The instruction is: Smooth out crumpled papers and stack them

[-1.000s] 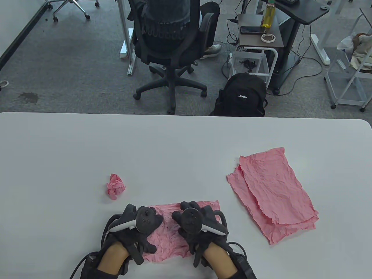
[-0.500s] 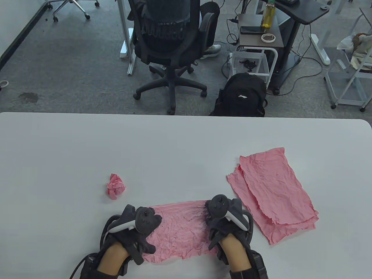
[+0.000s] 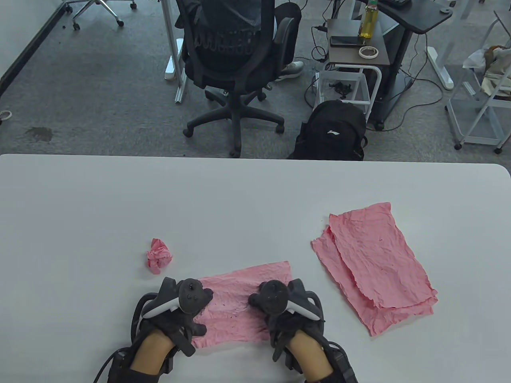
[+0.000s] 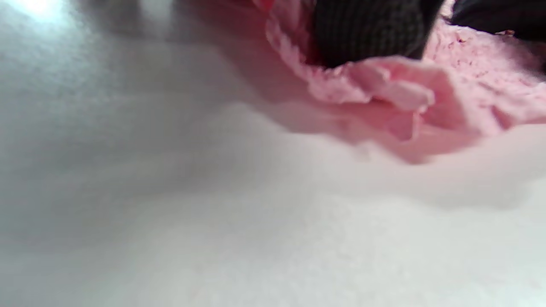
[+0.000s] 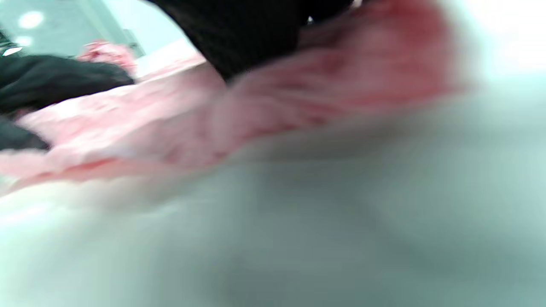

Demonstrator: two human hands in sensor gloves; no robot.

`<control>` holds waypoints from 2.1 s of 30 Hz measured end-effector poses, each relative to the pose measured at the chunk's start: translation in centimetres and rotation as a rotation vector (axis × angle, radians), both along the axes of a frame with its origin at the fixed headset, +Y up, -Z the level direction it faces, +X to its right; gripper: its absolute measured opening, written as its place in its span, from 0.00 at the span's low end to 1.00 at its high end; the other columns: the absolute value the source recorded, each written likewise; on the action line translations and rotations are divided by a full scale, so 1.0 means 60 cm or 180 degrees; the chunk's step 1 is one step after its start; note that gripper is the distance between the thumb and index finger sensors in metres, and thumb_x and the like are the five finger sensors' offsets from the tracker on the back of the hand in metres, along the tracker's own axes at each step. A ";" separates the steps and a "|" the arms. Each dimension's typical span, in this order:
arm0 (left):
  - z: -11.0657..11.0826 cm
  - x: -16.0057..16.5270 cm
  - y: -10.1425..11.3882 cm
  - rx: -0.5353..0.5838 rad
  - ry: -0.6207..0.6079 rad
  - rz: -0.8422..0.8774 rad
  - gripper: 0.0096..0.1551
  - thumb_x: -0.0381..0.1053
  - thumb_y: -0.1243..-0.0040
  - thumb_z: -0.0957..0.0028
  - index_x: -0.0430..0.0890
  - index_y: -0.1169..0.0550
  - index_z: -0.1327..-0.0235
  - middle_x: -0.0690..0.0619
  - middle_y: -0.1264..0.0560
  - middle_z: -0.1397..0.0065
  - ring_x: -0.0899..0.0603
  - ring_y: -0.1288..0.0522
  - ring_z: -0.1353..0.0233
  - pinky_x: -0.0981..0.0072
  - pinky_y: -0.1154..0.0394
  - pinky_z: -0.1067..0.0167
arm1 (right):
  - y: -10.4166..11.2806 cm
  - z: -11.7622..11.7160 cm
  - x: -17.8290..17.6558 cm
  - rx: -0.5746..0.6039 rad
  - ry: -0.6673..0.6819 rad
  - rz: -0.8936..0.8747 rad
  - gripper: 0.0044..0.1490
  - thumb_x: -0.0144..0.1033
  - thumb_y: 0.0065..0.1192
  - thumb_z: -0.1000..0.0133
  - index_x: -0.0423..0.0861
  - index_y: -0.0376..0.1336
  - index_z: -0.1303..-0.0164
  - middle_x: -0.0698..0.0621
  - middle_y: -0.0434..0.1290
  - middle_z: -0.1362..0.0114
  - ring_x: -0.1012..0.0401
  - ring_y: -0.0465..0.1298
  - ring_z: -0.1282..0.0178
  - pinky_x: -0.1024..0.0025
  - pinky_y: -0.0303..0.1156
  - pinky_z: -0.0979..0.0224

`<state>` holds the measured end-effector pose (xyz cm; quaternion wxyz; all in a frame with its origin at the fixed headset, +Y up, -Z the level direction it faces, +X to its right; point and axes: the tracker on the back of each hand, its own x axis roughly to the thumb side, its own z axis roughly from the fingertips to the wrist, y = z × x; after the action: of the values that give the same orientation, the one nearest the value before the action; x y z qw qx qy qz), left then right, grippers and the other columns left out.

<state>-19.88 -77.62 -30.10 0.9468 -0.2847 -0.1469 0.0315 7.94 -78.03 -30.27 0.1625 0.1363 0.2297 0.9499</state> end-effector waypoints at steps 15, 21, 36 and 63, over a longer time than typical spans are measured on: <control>0.006 0.003 0.023 0.0491 -0.0306 0.0333 0.43 0.60 0.40 0.47 0.55 0.39 0.17 0.47 0.46 0.14 0.33 0.46 0.13 0.29 0.47 0.24 | 0.041 0.009 0.008 0.0716 -0.0133 0.0167 0.41 0.25 0.65 0.49 0.43 0.52 0.25 0.38 0.46 0.18 0.36 0.46 0.20 0.36 0.50 0.27; 0.006 0.012 -0.001 0.0044 -0.0405 0.0058 0.56 0.67 0.33 0.56 0.58 0.47 0.17 0.51 0.58 0.14 0.35 0.59 0.12 0.28 0.53 0.23 | 0.010 0.040 -0.099 0.0341 0.0898 0.0151 0.41 0.27 0.62 0.48 0.46 0.50 0.24 0.38 0.44 0.17 0.37 0.47 0.20 0.39 0.54 0.28; 0.005 0.003 -0.008 -0.0094 -0.0287 0.0102 0.61 0.69 0.31 0.59 0.60 0.49 0.17 0.52 0.61 0.15 0.37 0.63 0.13 0.28 0.57 0.23 | 0.022 0.007 0.069 -0.0192 -0.0678 0.0472 0.46 0.25 0.67 0.51 0.49 0.48 0.25 0.39 0.40 0.18 0.37 0.41 0.20 0.36 0.47 0.27; 0.011 0.021 -0.010 -0.0305 -0.0468 0.0160 0.62 0.67 0.30 0.58 0.58 0.52 0.17 0.50 0.65 0.16 0.35 0.67 0.14 0.27 0.61 0.24 | 0.035 0.012 -0.017 0.0856 -0.0129 0.0149 0.36 0.31 0.59 0.46 0.41 0.56 0.27 0.37 0.52 0.19 0.37 0.51 0.21 0.37 0.54 0.29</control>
<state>-18.64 -78.22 -29.47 0.9176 -0.3275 -0.2214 0.0412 6.90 -75.90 -29.56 0.1252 0.1323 0.1001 0.9782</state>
